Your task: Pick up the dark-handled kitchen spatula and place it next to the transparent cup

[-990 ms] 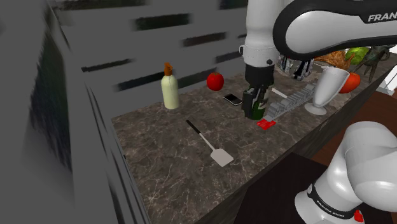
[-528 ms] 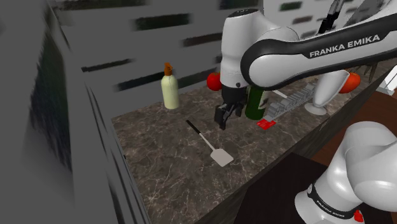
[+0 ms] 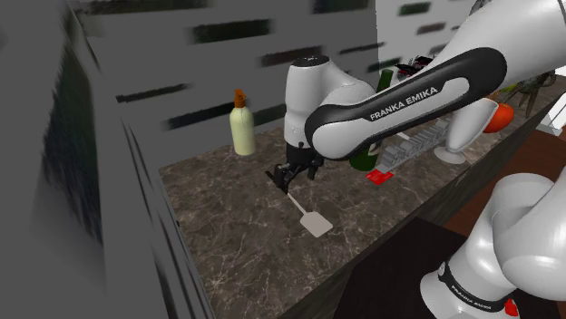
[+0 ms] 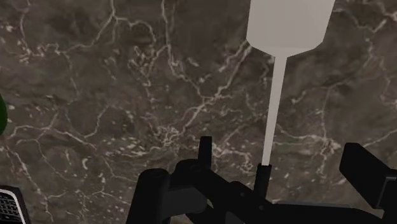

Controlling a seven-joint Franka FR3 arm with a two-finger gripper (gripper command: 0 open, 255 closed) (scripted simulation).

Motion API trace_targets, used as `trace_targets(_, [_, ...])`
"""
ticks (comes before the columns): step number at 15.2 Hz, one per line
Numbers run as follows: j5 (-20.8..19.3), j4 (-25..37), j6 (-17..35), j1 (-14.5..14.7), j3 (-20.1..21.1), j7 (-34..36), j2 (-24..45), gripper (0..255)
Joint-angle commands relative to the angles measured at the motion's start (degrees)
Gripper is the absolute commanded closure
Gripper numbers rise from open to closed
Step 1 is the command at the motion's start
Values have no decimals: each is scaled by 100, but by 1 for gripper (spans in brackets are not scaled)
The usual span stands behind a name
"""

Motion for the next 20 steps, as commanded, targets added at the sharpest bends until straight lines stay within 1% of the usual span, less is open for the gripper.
trace_targets(1, [-37,126,238,-13,57,225,285,0])
trace_targets(8, [-126,-79,866,-35,66,289,711,0])
trace_targets(16, [-126,-78,864,-35,66,289,710,0])
trace_targets(17, [-126,-78,864,-35,66,289,710,255])
trace_targets(20, [-126,-78,864,-35,66,289,710,255])
